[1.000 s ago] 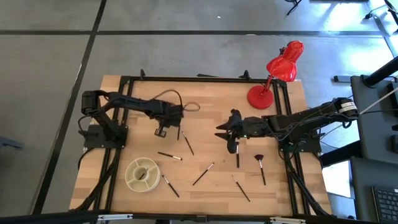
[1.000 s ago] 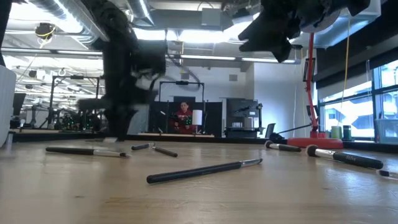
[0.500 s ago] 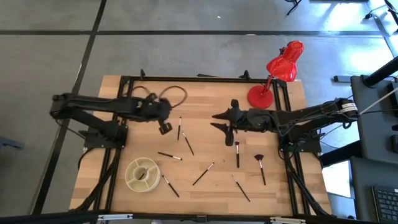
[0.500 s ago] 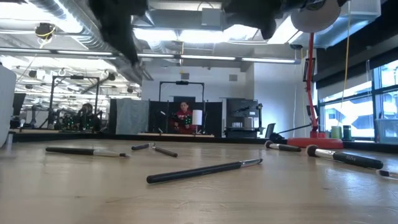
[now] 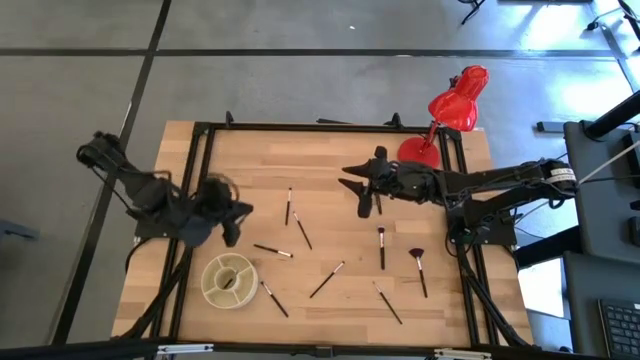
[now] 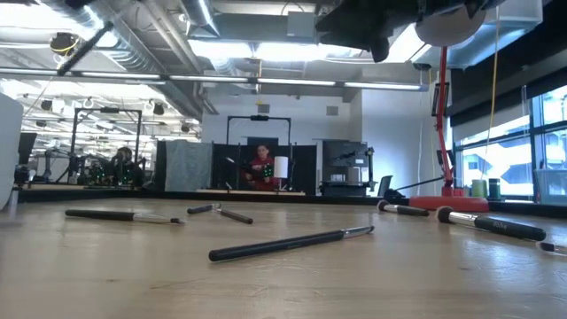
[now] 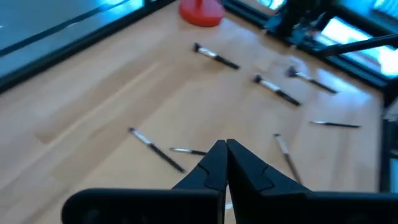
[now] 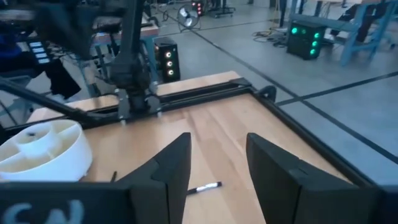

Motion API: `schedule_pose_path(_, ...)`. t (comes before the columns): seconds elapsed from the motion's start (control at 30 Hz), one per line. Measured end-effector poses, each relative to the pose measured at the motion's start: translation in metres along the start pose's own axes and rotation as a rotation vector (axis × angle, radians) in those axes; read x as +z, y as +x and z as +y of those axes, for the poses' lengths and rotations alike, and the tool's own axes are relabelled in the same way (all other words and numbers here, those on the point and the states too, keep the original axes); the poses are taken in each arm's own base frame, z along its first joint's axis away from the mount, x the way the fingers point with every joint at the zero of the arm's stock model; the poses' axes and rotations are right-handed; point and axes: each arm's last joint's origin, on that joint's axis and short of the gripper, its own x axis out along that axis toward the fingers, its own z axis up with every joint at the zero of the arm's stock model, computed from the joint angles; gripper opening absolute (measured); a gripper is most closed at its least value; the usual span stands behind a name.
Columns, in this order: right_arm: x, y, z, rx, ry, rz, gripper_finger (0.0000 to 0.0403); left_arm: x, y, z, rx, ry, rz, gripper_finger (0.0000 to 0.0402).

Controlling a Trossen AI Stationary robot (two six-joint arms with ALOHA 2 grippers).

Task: Put items in baskets/containers
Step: Put the black eyeshadow brush into the white organizer

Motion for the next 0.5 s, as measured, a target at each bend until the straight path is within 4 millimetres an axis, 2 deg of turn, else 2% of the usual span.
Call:
schedule_pose_path(0.27, 0.005, 0.004, -0.014, -0.053, 0.005, -0.044, 0.0153, -0.055, -0.005, -0.021, -0.077, -0.109, 0.036, 0.0003)
schedule_pose_path(0.5, 0.004, 0.016, -0.024, -0.095, 0.024, -0.078, 0.0153, -0.067, -0.020, -0.030, -0.163, -0.162, -0.003, 0.0003)
